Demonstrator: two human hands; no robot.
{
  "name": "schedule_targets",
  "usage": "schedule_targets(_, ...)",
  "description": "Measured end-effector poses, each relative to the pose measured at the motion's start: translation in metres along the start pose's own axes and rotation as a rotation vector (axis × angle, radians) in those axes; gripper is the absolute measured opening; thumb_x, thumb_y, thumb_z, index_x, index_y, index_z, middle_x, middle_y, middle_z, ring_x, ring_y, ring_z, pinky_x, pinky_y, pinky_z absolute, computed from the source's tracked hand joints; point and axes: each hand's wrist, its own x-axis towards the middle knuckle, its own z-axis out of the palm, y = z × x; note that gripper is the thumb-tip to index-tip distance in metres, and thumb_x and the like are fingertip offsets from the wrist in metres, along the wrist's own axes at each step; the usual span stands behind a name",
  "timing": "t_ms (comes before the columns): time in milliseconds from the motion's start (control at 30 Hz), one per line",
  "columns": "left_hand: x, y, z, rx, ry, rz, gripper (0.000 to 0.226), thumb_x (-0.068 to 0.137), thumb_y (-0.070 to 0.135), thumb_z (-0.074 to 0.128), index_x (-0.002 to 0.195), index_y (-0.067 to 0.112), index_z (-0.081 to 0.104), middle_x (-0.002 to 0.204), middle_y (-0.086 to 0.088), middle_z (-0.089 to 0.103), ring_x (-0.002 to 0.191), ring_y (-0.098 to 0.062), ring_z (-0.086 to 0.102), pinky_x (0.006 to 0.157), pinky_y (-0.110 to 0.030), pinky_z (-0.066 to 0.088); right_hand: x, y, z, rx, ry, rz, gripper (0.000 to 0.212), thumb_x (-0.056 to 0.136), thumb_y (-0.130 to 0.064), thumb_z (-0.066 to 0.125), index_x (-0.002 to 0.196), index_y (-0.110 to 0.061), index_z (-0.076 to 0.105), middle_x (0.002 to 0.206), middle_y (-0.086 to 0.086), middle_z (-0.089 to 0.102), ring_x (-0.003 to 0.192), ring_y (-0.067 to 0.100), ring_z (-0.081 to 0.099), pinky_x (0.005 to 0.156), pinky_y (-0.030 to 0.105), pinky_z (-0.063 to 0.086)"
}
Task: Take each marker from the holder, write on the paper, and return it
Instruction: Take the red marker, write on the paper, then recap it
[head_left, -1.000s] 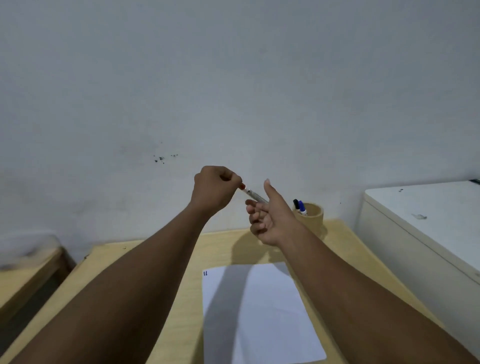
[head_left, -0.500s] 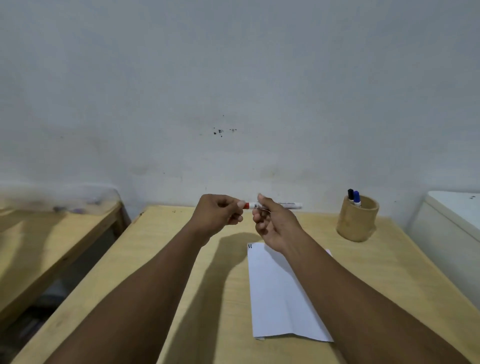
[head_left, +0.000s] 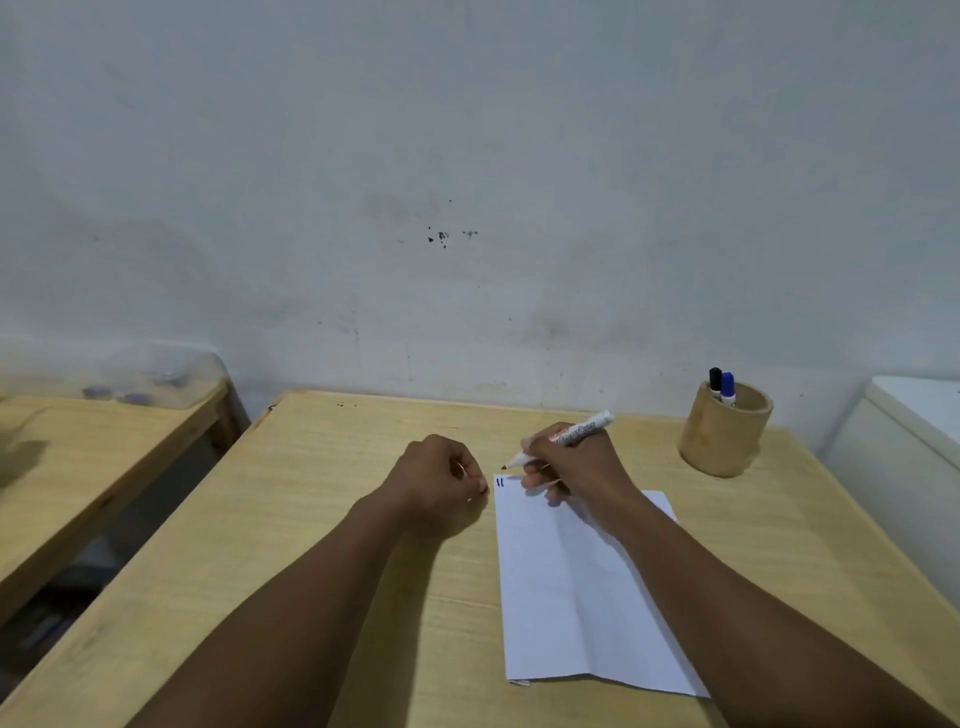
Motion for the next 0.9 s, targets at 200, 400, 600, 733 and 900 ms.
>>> schedule_targets(200, 0.006, -0.002, 0.001, 0.013, -0.005, -0.025, 0.009, 0.071, 0.021, 0.072, 0.079, 0.023, 0.077, 0.072, 0.012, 0.075, 0.074, -0.006, 0.072, 0.061, -0.017, 0.049, 0.005, 0.025, 0.007, 0.059, 0.080, 0.032, 0.018, 0.088, -0.007, 0.057, 0.090, 0.005, 0.070, 0.075, 0.026, 0.075, 0.058, 0.032, 0.072, 0.045, 0.025, 0.045)
schedule_targets(400, 0.023, 0.001, -0.027, 0.223, -0.080, 0.010, 0.009, 0.080, 0.023, 0.079, 0.083, 0.014, 0.080, 0.072, 0.019, 0.068, 0.079, 0.001, 0.068, 0.058, -0.008, 0.044, 0.007, 0.027, 0.007, 0.079, 0.072, 0.018, 0.020, 0.089, -0.003, 0.055, 0.092, 0.009, 0.071, 0.076, 0.023, 0.074, 0.061, 0.033, 0.068, 0.048, 0.027, 0.044)
schedule_targets(600, 0.030, 0.025, -0.052, 0.573, -0.265, -0.002, 0.012, 0.084, 0.015, 0.077, 0.093, 0.007, 0.080, 0.090, -0.010, 0.079, 0.076, -0.023, 0.077, 0.071, -0.036, 0.065, 0.007, 0.027, 0.009, 0.092, 0.074, 0.010, 0.016, 0.088, -0.002, 0.054, 0.084, 0.001, 0.070, 0.072, 0.019, 0.072, 0.056, 0.030, 0.062, 0.045, 0.025, 0.039)
schedule_targets(733, 0.029, 0.039, -0.047, 0.714, -0.255, 0.073, 0.011, 0.086, 0.007, 0.074, 0.097, 0.006, 0.075, 0.109, -0.009, 0.076, 0.096, -0.028, 0.073, 0.084, -0.043, 0.062, 0.007, 0.029, 0.010, 0.092, 0.082, 0.002, 0.017, 0.088, -0.004, 0.054, 0.082, 0.000, 0.070, 0.068, 0.017, 0.071, 0.052, 0.029, 0.061, 0.045, 0.025, 0.039)
schedule_targets(900, 0.028, 0.044, -0.037, 0.806, -0.256, 0.087, 0.014, 0.087, 0.009, 0.075, 0.100, 0.007, 0.073, 0.110, -0.012, 0.071, 0.084, -0.029, 0.065, 0.076, -0.039, 0.058, 0.008, 0.031, 0.009, 0.102, 0.078, -0.001, 0.018, 0.089, -0.005, 0.054, 0.079, -0.002, 0.069, 0.065, 0.016, 0.066, 0.050, 0.028, 0.057, 0.045, 0.024, 0.037)
